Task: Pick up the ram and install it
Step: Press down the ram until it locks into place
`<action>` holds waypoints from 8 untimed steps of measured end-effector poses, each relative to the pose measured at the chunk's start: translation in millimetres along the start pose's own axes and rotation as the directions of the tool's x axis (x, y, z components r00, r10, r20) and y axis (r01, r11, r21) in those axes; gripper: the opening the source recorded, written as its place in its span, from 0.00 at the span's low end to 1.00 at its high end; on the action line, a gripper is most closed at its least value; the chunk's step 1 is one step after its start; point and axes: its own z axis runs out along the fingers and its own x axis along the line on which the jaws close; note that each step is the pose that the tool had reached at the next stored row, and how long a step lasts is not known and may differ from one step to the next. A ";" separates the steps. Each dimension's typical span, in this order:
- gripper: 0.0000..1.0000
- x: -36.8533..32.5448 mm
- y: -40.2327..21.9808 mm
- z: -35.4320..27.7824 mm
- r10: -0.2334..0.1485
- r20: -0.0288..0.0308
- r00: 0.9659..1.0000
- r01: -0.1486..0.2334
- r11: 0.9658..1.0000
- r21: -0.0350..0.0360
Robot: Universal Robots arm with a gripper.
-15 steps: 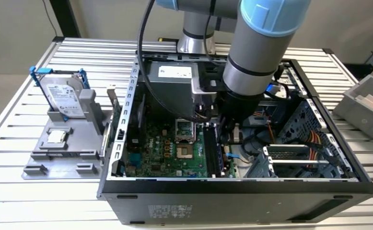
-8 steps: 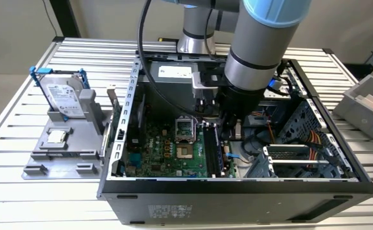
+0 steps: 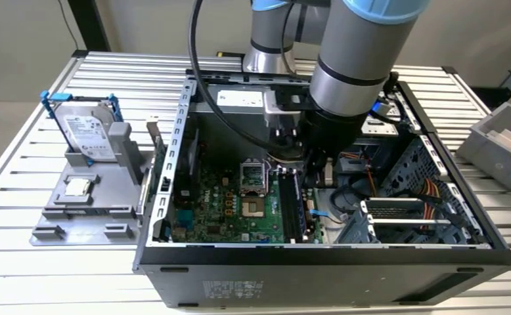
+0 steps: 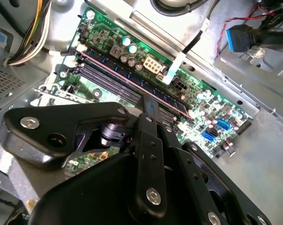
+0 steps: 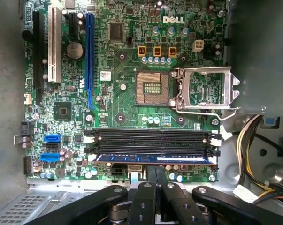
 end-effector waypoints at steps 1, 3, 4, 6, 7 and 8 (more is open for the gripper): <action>0.00 0.0 0.0 -0.9 0.000 0.000 1.000 0.000 1.000 0.000; 0.00 0.0 0.0 -2.7 0.000 0.000 1.000 0.000 1.000 0.000; 0.00 0.0 0.0 -4.0 0.000 0.000 1.000 0.000 1.000 0.000; 0.00 0.0 0.1 -7.2 0.000 0.000 1.000 0.000 1.000 0.000; 0.00 0.0 0.1 -8.2 0.000 0.000 1.000 0.000 1.000 0.000; 0.00 -0.1 0.1 -9.1 0.000 0.000 1.000 0.000 1.000 0.000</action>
